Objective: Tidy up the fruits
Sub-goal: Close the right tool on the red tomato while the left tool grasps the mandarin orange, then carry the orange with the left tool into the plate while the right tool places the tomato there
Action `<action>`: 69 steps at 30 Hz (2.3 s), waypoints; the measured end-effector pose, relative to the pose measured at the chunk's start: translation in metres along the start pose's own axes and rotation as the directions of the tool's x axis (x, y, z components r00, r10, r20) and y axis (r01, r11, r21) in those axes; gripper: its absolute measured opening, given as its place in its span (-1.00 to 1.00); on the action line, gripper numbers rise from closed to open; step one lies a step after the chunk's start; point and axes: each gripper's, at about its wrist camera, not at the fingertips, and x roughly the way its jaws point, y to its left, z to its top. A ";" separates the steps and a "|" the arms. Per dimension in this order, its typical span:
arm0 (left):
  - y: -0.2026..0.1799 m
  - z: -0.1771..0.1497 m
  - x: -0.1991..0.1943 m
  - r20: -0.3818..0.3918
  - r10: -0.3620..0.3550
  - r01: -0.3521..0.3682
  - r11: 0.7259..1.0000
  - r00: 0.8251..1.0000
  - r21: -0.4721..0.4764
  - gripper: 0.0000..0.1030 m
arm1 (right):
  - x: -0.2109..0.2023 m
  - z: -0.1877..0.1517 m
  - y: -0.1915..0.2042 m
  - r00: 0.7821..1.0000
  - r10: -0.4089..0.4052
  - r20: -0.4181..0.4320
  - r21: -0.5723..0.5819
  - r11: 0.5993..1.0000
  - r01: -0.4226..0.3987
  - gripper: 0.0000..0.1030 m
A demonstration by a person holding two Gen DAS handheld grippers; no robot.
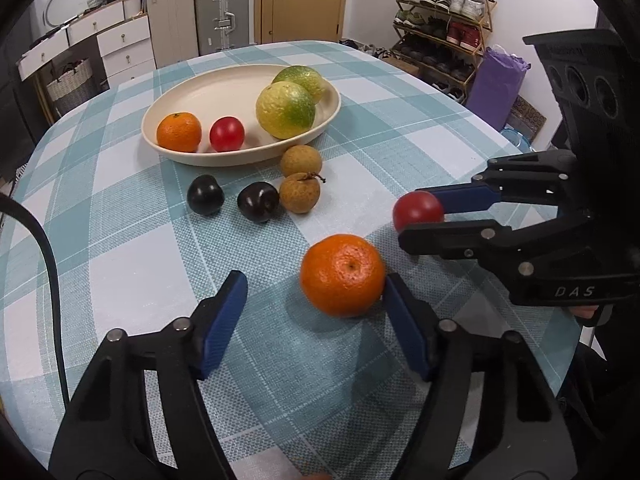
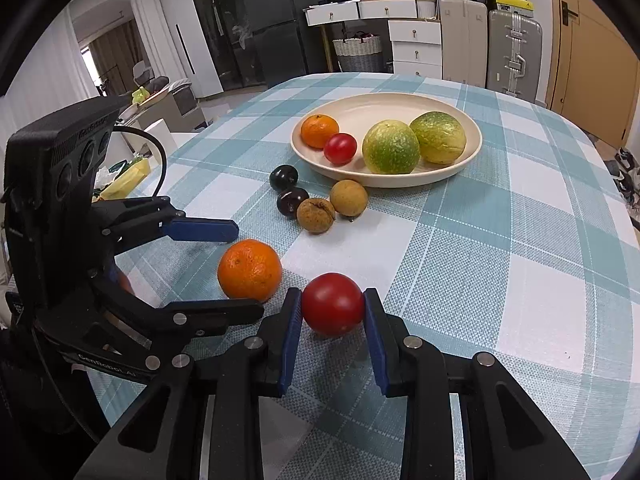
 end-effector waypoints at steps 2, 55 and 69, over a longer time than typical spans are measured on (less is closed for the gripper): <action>0.000 0.000 0.000 0.003 -0.027 0.027 1.000 1.000 -0.002 0.05 | 0.000 0.000 -0.001 1.000 0.002 0.004 0.005 1.000 -0.002 -0.39; 0.070 0.076 -0.014 0.221 0.086 -0.046 0.983 0.972 -0.178 -0.27 | -0.007 0.062 -0.039 0.980 -0.121 0.161 0.121 0.987 0.102 -0.39; 0.083 0.103 0.018 0.195 0.103 -0.066 0.980 0.975 -0.187 -0.27 | 0.015 0.080 -0.059 0.979 -0.146 0.139 0.148 0.981 0.125 -0.39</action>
